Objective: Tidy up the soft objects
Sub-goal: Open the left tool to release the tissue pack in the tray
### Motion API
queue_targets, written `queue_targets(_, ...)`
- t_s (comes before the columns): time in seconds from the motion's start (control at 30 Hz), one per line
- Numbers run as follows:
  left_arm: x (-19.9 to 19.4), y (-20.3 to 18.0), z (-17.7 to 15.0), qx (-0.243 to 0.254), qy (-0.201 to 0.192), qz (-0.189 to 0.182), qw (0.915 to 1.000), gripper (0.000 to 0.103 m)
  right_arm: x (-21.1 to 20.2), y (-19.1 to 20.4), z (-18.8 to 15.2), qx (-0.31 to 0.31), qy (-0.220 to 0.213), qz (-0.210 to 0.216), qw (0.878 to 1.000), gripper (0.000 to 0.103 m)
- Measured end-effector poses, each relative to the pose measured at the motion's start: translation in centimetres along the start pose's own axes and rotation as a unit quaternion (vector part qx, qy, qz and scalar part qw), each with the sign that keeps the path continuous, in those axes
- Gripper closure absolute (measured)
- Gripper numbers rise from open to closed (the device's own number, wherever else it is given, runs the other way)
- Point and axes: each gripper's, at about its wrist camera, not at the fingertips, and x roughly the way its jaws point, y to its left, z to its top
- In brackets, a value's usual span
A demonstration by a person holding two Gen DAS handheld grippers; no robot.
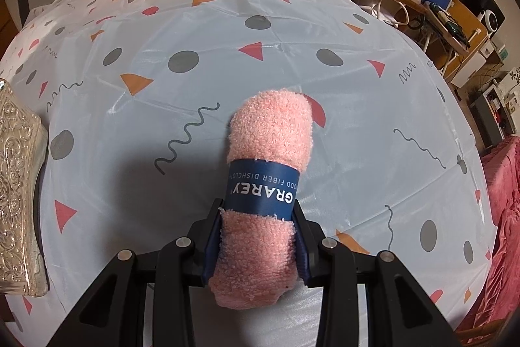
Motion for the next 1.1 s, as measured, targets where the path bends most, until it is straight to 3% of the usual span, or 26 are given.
queue_targets(0.53, 5.4, 2.8, 2.2, -0.021, 0.045, 0.048, 0.9976, 0.05, 0.0, 0.1, 0.0, -0.002, -0.001, -0.002, 1.0, 0.065)
queue_targets(0.63, 5.8, 2.7, 2.4, -0.012, 0.048, 0.053, 0.9974, 0.046, 0.0, 0.1, 0.0, -0.003, -0.001, -0.002, 1.0, 0.065)
queue_targets(0.8, 4.8, 2.2, 2.1, -0.02, 0.038, 0.039, 0.9983, 0.023, -0.1, 0.2, 0.0, -0.003, -0.001, -0.003, 1.0, 0.065)
queue_targets(1.1, 0.2, 2.6, 1.8, -0.026, -0.004, 0.033, 0.9991, 0.017, -0.2, 0.0, 0.1, -0.001, 0.001, -0.001, 1.0, 0.065)
